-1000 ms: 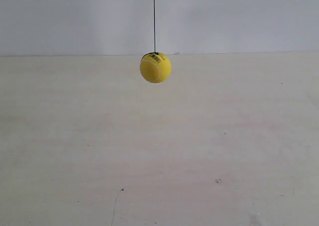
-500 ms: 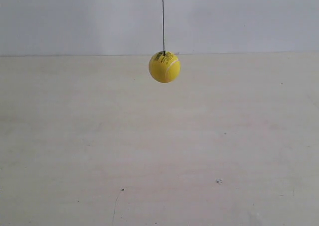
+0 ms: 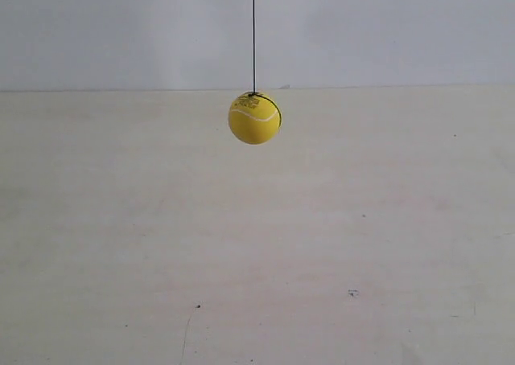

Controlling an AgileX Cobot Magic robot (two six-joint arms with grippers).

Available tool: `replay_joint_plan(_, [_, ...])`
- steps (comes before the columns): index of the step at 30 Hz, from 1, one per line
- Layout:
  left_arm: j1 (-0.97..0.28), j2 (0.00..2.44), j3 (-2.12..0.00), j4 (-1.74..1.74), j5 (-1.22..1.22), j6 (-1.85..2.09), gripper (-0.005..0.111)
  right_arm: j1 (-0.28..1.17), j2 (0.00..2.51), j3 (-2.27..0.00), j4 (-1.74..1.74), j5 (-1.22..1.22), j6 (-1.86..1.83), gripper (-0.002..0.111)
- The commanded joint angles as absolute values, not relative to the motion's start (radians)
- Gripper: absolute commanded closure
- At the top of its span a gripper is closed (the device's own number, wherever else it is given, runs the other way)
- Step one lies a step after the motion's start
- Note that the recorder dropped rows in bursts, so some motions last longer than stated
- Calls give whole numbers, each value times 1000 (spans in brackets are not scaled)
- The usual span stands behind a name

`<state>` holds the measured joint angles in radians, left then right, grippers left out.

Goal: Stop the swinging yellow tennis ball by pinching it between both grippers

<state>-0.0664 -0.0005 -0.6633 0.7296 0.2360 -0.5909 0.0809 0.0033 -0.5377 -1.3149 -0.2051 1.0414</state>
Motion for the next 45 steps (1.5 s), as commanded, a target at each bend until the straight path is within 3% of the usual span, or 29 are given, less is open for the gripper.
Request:
replay_joint_plan(1, [-63, 0, -648, 713, 350, -600, 102, 79, 0, -517, -1314, -246, 1134, 108])
replay_joint_plan(32, [-63, 0, -648, 715, 400, -598, 102, 92, 21, -515, -1204, -143, 1223, 108])
replay_joint_plan(34, [-63, 0, -648, 715, 396, -598, 102, 92, 36, -503, -983, -63, 1035, 108])
replay_joint_plan(37, [-63, 0, -648, 715, 396, -598, 102, 92, 60, -470, -219, 223, 52, 108])
replay_joint_plan(39, [-63, 0, -648, 715, 396, -598, 102, 92, 32, -410, -41, 277, -242, 108])
replay_joint_plan(45, [-63, 0, -648, 715, 394, -598, 102, 90, 0, -101, -36, 81, -198, 108])
